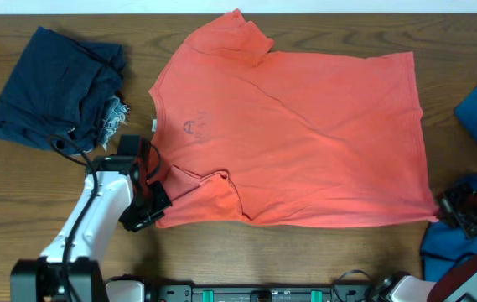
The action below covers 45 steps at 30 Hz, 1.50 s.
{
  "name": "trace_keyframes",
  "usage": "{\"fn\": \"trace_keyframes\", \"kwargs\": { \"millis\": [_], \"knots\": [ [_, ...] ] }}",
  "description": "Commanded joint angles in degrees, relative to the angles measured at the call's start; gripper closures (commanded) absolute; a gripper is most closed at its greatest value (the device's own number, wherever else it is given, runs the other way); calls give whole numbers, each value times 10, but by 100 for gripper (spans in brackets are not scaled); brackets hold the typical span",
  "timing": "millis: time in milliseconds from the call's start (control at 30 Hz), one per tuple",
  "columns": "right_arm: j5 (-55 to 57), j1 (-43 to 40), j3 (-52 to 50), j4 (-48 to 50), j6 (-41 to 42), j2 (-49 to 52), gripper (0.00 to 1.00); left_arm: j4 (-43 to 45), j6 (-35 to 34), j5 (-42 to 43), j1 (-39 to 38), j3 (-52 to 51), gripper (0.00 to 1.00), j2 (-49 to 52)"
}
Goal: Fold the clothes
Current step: 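Lift the bottom hem with both grippers and fold it upward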
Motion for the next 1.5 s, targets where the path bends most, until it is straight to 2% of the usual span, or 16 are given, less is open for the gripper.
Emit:
{"fn": "trace_keyframes", "kwargs": {
  "millis": [0,267,500,833,1000,1167,1467],
  "knots": [
    [-17,-2,38,-14,-25,-39,99,-24,3,-7,3,24,94,-45],
    [-45,-1,82,-56,-42,-90,99,-114,0,-3,3,40,94,-138],
    [-99,5,126,-76,-42,-100,99,-150,-2,-3,3,98,94,-163],
    [-115,57,126,6,-8,-71,99,-86,-1,-9,3,102,94,-128],
    [-115,86,126,53,23,-39,99,-40,8,-17,3,102,94,-80],
    [-115,101,126,117,41,-3,99,-10,8,-60,3,102,94,-31],
    [-122,137,126,172,58,71,99,71,16,-72,3,102,94,-1]
  ]
}}
